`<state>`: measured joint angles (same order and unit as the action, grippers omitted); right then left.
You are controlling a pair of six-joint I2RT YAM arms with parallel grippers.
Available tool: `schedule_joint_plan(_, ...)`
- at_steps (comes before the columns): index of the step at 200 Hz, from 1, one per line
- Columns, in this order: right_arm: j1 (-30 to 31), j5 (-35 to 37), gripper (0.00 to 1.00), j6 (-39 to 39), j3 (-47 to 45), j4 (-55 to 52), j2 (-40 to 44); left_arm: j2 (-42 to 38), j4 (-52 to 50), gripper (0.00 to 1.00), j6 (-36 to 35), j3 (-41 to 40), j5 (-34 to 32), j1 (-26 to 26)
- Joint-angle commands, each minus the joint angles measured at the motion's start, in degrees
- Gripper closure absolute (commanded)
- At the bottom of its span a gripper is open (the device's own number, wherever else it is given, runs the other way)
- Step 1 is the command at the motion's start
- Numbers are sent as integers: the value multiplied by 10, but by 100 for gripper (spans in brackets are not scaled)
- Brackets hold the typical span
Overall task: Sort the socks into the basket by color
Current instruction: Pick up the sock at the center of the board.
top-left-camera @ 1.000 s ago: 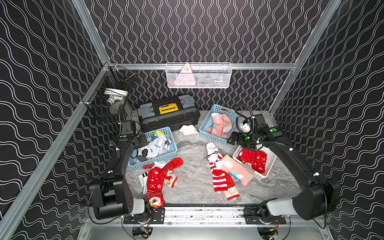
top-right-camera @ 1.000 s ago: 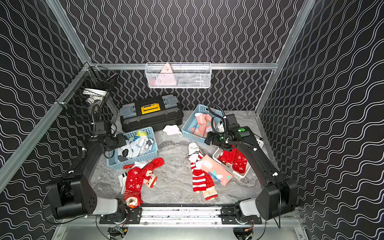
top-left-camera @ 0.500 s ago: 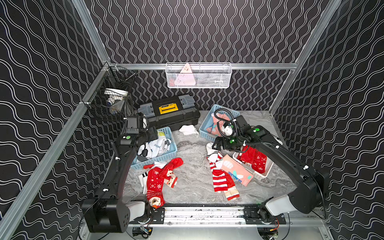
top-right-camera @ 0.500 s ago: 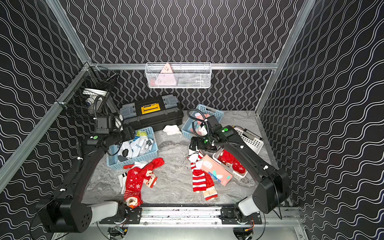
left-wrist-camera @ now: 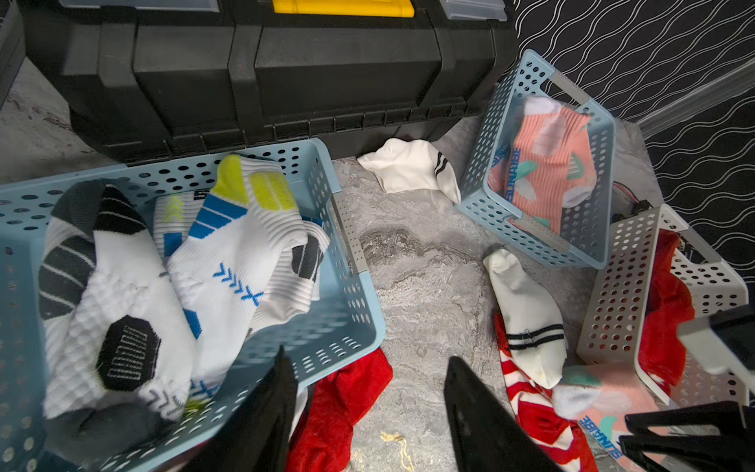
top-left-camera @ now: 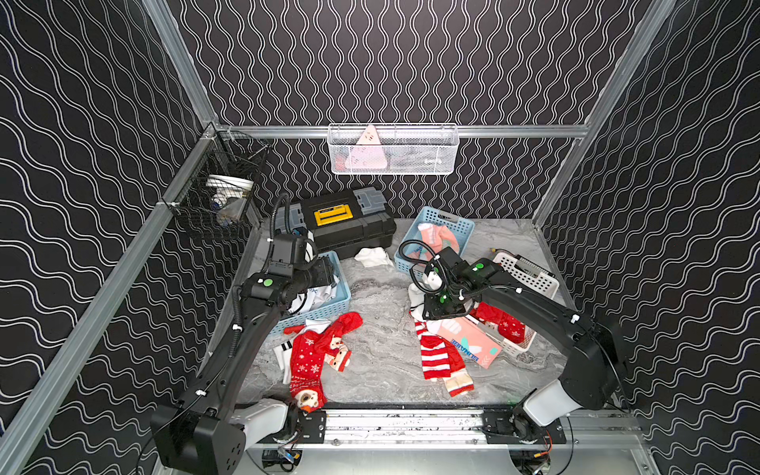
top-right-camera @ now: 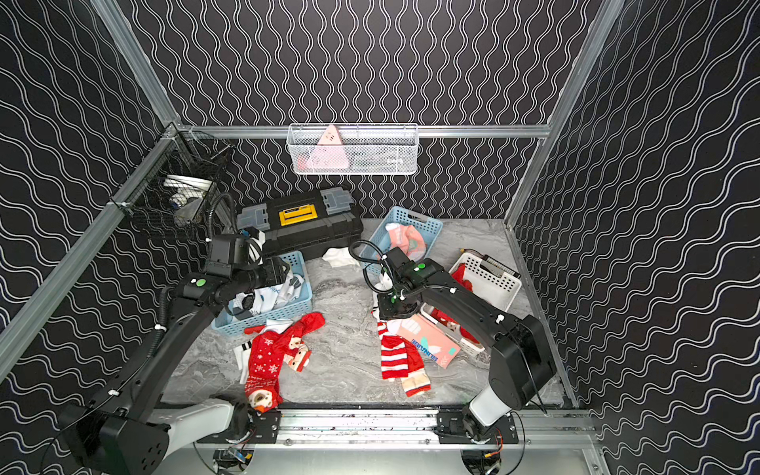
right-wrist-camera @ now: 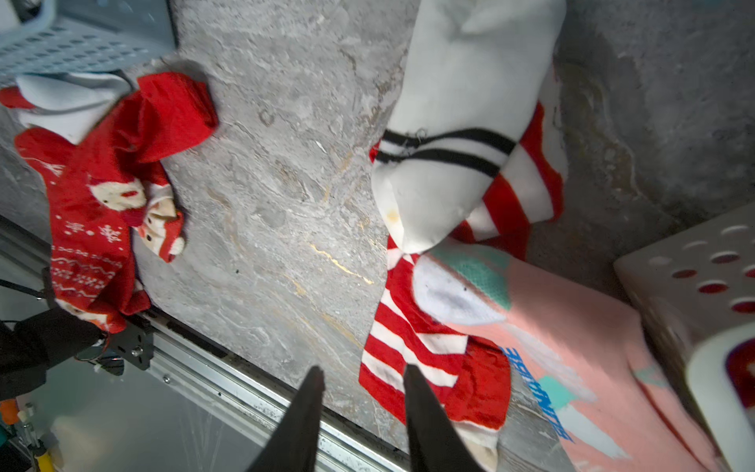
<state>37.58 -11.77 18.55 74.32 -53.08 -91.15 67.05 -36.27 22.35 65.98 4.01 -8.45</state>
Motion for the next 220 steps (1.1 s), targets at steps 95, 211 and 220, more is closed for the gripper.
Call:
schedule_joint_plan(95,90,-9,54,12,-112,5,-42,-12,-12,37,15,5,-9,-15)
schedule_joint_plan(211,140,58,58,53,-175,91,-103,-15,-15,36,17,-1,-6,-18)
schedule_joint_plan(220,141,59,64,52,-173,89,-102,-15,-15,36,17,0,-5,-18)
